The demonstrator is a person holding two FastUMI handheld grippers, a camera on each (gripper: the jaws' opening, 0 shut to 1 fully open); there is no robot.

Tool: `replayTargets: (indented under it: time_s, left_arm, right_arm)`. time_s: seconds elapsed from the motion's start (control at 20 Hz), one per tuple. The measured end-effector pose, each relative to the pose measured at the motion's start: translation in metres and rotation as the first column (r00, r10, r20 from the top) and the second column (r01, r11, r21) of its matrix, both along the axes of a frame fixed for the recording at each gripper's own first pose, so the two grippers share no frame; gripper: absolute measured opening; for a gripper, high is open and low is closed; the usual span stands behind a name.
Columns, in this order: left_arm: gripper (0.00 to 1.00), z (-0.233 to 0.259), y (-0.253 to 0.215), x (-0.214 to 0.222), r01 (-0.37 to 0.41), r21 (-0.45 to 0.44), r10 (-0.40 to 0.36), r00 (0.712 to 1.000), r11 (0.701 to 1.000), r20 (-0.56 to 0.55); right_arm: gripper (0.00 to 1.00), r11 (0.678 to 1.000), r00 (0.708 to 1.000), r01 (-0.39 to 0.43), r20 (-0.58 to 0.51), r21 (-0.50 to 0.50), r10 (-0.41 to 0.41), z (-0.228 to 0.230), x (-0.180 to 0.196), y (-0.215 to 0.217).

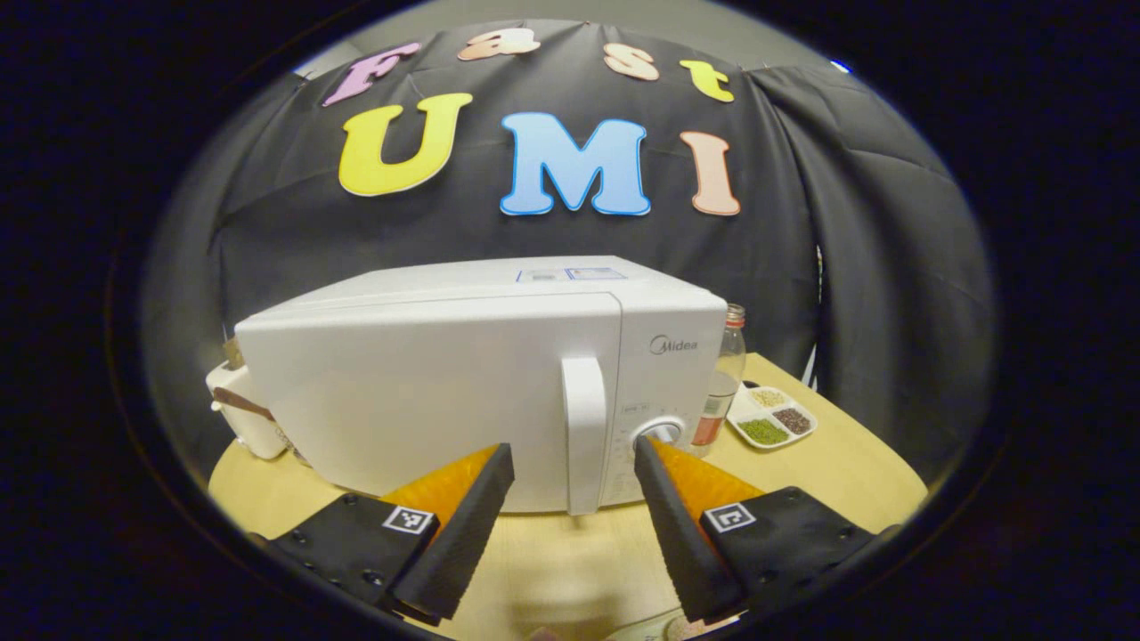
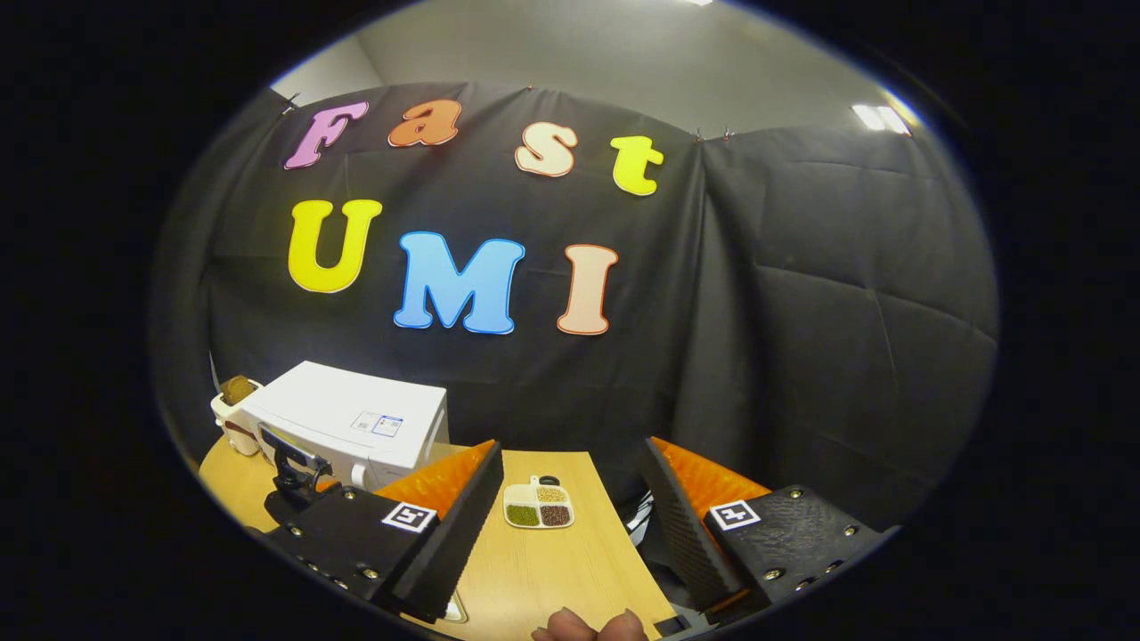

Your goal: Open the microwave oven with the left hand, put the food in, and close the microwave oven.

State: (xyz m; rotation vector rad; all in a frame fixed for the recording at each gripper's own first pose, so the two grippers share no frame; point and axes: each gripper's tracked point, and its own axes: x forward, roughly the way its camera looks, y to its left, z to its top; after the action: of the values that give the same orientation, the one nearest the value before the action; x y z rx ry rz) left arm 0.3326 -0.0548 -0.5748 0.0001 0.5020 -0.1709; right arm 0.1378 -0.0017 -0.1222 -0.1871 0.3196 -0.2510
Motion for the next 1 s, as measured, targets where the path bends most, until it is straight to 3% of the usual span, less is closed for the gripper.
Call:
replayTargets:
  time_s: [0.1, 0.15, 0.3, 0.35, 0.4, 0.6, 0.75, 1.0]
  left_arm:
    - [0.87, -0.007, -0.005, 0.012, 0.012, 0.014, -0.012, 1.000, 1.000, -0.003]
    - [0.77, -0.012, -0.007, 0.016, 0.018, 0.020, -0.018, 1.000, 1.000, -0.010]
    - [0.64, -0.024, -0.011, 0.027, 0.012, 0.007, -0.012, 0.999, 1.000, -0.030]
    - [0.47, -0.028, -0.016, 0.020, 0.005, -0.015, -0.006, 0.999, 1.000, -0.053]
    - [0.41, -0.028, -0.014, 0.021, 0.003, -0.010, -0.003, 0.999, 1.000, -0.054]
    - [0.28, -0.028, -0.015, 0.018, 0.038, -0.093, -0.042, 0.999, 0.995, -0.034]
    - [0.15, -0.031, -0.015, 0.018, 0.058, -0.080, -0.061, 0.997, 0.995, -0.043]
    - [0.17, -0.030, -0.016, 0.017, 0.070, -0.086, -0.074, 0.996, 0.994, -0.045]
  right_arm:
    - [0.96, 1.000, 1.000, 0.007, -0.005, 0.003, -0.007, -0.003, -0.001, -0.001]
    - [0.96, 1.000, 1.000, 0.009, -0.005, 0.007, -0.009, -0.003, -0.002, -0.001]
    - [0.96, 1.000, 1.000, 0.013, -0.005, 0.013, -0.012, -0.005, -0.004, -0.001]
    - [0.96, 1.000, 1.000, 0.013, -0.003, 0.017, -0.013, -0.004, -0.006, -0.002]
    - [0.96, 1.000, 1.000, 0.013, 0.001, 0.021, -0.013, -0.004, -0.007, -0.002]
    - [0.95, 0.998, 1.000, 0.000, 0.021, 0.057, -0.001, 0.000, -0.016, 0.002]
    - [0.96, 0.996, 0.999, -0.023, 0.047, 0.084, 0.019, 0.007, -0.026, 0.004]
    - [0.95, 0.993, 0.994, -0.063, 0.099, 0.098, 0.053, 0.031, -0.057, -0.007]
